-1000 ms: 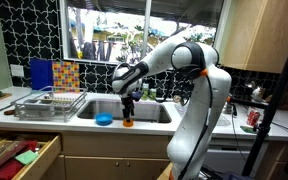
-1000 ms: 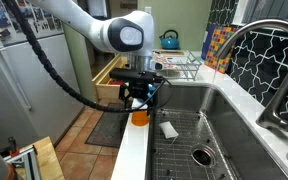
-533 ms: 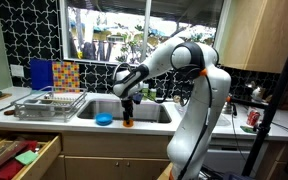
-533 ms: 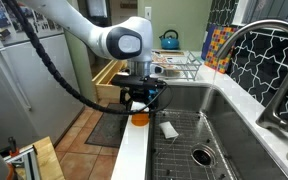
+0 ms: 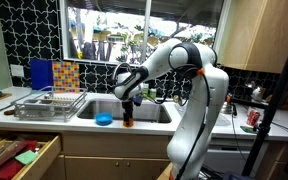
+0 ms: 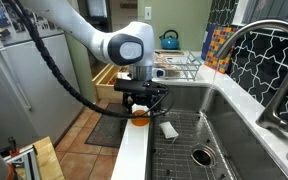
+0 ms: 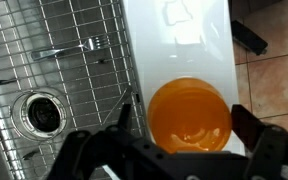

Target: Place the orange bowl under the running faucet then put the bowl back on the counter

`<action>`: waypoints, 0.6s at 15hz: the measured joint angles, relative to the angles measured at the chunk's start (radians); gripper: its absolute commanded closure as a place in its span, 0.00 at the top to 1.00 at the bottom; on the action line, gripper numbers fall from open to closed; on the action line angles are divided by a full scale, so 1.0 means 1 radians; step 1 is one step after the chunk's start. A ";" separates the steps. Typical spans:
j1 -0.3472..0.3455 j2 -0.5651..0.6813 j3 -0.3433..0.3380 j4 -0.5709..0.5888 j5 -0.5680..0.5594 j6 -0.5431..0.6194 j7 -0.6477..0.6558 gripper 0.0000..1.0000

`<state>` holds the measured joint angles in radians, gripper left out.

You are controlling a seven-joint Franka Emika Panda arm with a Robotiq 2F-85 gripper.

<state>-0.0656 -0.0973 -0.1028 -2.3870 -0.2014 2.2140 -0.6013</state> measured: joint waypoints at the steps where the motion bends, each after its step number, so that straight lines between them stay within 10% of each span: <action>1: 0.000 0.002 -0.001 0.000 0.001 0.003 -0.001 1.00; 9: -0.004 0.009 -0.009 0.000 0.002 0.024 -0.003 1.00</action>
<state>-0.0700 -0.0881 -0.1122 -2.3870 -0.1997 2.2376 -0.6045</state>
